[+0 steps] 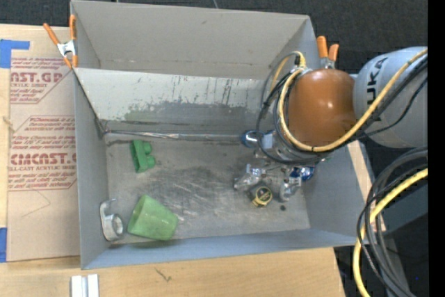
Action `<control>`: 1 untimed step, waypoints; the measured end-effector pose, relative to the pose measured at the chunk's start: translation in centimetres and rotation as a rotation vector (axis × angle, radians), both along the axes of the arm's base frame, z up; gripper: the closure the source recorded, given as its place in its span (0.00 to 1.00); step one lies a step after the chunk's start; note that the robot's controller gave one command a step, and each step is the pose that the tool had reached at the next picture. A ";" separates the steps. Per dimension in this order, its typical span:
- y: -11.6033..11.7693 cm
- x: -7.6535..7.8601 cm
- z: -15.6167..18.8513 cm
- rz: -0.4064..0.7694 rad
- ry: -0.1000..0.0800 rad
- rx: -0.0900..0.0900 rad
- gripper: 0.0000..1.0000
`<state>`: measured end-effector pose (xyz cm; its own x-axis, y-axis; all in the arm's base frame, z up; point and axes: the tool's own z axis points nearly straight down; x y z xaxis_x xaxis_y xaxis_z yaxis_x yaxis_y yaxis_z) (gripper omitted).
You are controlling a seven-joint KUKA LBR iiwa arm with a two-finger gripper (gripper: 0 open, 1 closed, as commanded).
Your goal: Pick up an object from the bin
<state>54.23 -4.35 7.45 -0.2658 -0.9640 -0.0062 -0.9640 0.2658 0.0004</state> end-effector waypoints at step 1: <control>-0.1 0.1 0.4 -0.002 -0.004 -0.001 1.00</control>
Offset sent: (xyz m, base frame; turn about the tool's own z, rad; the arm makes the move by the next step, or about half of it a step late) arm 0.0000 0.0000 0.0000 0.0000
